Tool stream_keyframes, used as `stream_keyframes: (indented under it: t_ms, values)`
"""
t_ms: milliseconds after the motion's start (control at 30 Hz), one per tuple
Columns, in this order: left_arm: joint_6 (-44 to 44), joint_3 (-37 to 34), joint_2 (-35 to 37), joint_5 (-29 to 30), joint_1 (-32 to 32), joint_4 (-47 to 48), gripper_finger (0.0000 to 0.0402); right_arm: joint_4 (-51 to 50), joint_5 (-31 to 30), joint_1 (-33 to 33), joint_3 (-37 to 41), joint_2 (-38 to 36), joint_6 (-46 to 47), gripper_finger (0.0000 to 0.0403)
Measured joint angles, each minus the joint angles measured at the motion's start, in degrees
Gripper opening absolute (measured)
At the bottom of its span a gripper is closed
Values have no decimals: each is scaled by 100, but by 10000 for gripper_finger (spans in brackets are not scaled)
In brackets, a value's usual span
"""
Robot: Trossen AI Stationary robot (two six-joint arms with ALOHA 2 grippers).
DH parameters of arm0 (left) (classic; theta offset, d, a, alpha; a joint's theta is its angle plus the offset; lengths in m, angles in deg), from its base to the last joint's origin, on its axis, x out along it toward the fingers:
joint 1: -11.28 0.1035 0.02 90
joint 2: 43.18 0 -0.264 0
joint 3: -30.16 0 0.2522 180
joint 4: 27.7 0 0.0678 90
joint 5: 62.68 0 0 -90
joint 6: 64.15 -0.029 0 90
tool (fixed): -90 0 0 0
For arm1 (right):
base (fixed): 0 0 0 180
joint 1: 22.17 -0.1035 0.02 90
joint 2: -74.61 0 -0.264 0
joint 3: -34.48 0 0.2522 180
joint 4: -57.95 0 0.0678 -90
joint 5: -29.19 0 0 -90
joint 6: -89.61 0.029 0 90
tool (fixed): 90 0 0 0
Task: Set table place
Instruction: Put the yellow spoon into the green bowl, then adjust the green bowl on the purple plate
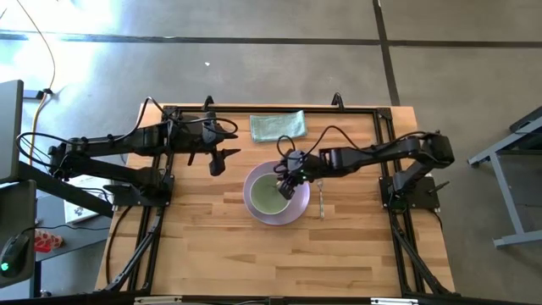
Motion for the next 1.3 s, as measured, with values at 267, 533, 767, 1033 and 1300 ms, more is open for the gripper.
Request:
stream_keyframes:
  t_ms: [267,533,767,1033,1300]
  values:
    - [-7,0,0,-3,0,3,202,51,61,-20,-4,224,117,10]
    - [-20,0,0,-22,0,21,202,-411,57,6,-158,197,100,92]
    - [2,0,0,-27,0,130,202,-1072,-61,6,-662,191,-119,127]
    - [4,0,0,-27,0,151,202,-2044,-602,-46,-1633,184,-707,127]
    - [-25,0,0,-17,0,154,202,-1878,177,-82,-1515,666,-936,20]
